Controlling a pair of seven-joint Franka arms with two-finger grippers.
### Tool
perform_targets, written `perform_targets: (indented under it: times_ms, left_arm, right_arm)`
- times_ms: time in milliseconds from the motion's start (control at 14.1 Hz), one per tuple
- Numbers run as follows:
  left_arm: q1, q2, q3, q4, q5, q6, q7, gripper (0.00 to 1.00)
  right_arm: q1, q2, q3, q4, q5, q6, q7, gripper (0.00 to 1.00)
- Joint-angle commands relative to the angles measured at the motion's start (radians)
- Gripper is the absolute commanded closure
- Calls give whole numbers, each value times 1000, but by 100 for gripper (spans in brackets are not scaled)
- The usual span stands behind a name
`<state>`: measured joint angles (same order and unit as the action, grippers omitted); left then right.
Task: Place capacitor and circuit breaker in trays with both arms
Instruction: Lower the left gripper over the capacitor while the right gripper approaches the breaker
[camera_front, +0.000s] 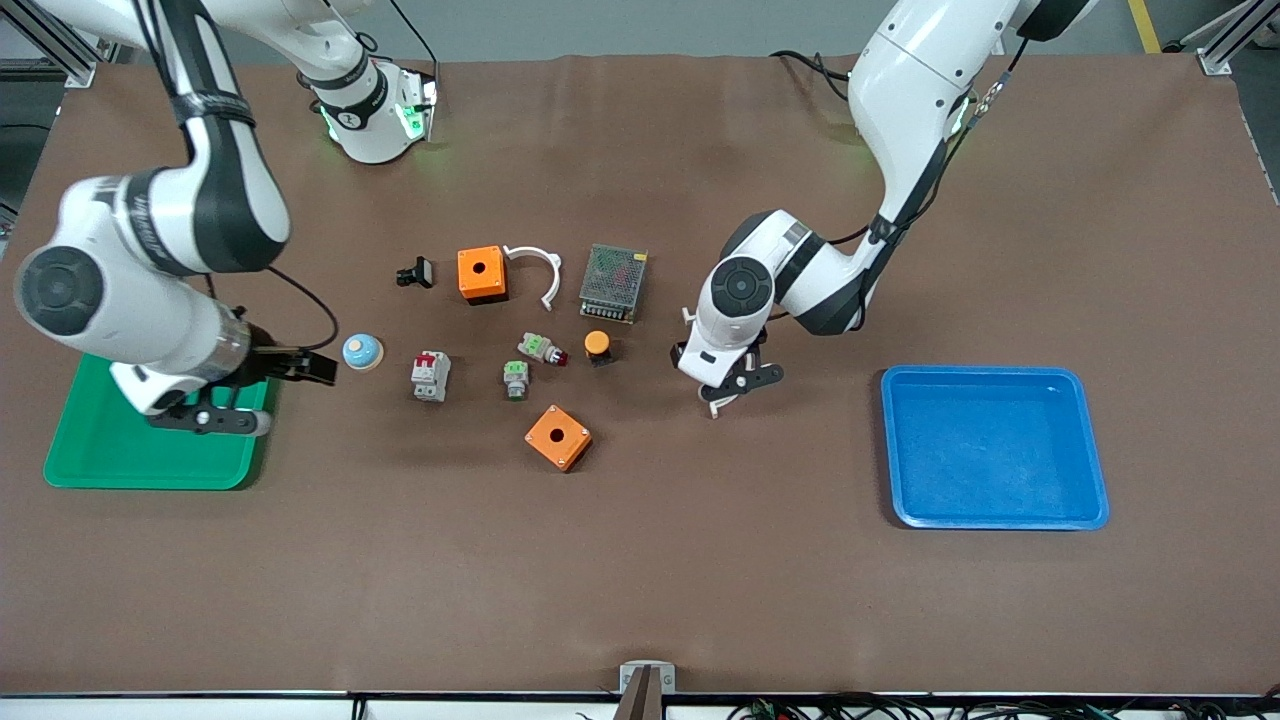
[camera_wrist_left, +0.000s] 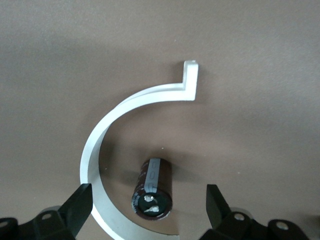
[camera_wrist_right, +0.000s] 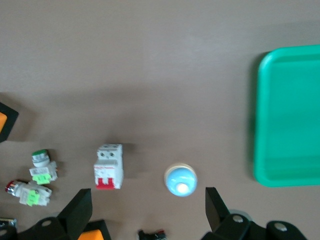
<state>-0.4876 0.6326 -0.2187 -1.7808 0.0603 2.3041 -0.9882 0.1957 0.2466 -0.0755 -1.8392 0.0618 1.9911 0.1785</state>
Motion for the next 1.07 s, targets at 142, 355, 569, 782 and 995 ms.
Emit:
perform_targets:
  times_ms: [142, 355, 569, 782, 995]
  left_arm:
    - [-9, -53, 4, -52, 20, 23, -52, 14]
    - [-11, -50, 4, -52, 20, 23, -53, 21]
    - [-12, -48, 4, -52, 20, 24, -53, 26]
    - [-25, -45, 4, -51, 20, 24, -75, 27]
    - [-23, -42, 4, -52, 20, 24, -84, 40]
  right_arm:
    - [77, -27, -9, -215, 35, 262, 93, 0]
    - [117, -17, -9, -282, 33, 374, 116, 0]
    - [134, 8, -9, -347, 33, 478, 116, 0]
    - [157, 51, -9, -356, 33, 518, 133, 0]
    - [171, 97, -9, -354, 33, 561, 133, 0]
